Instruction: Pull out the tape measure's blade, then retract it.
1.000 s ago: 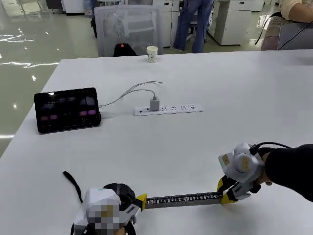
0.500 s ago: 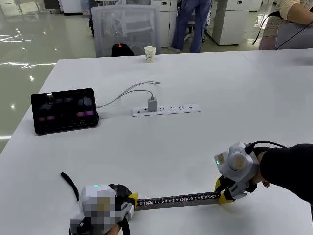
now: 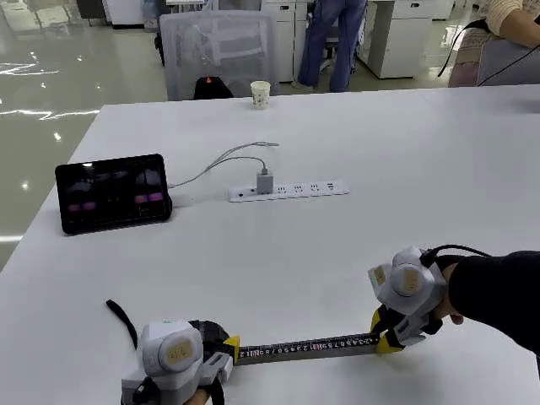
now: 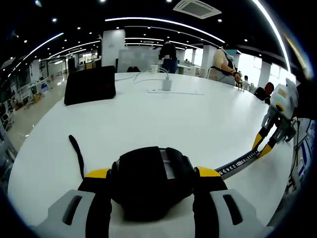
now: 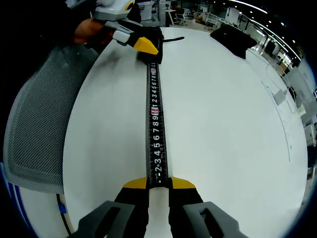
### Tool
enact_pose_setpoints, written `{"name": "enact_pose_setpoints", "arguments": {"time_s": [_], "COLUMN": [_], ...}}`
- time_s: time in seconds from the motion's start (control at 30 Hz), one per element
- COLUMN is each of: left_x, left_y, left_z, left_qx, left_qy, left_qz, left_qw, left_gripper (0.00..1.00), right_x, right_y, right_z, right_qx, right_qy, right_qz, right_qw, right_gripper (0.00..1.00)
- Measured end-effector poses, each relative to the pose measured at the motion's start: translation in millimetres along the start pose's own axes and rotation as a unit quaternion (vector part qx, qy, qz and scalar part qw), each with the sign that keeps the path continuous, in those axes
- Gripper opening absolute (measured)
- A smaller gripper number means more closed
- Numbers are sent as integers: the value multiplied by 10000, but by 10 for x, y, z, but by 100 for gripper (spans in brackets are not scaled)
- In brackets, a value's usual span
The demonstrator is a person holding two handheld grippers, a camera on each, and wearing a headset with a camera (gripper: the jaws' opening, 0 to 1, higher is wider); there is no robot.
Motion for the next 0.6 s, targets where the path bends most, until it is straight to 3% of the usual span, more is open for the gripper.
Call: {"name": "enact_pose_setpoints", "arguments": {"time_s": [0.17,0.43,0.6], "left_x": [-2,-6,-4], "left_y": [-3,-4,-6], "left_z": [2,6,9], "left_qx": [-33,-57,-67], "left_qy": [1,-21,-27], "left_qz": [7,12,10], "left_qw": [10000,10000,10000], "left_gripper": [62,62,62], "right_x": [-4,-4,7], "right_y": [-18,-20,-21], "right_z": [-98,-153,-176], "right_qx": [48,-236,-277], "right_qy": [-34,71,54], "right_qz": [-28,-30,-56], "right_qw": [10000,9997,9996], "right_gripper": [11,11,11]}}
Point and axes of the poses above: the centre of the closed fingertips' face, and the gripper's own axes: y roughly backward along the fingers, x roughly to its right, z roughly out of its underside, the point moved 5 cm from there along y, roughly backward along the fingers, and after that the axes turned 13 degrees about -x, right-handed, at the moved point
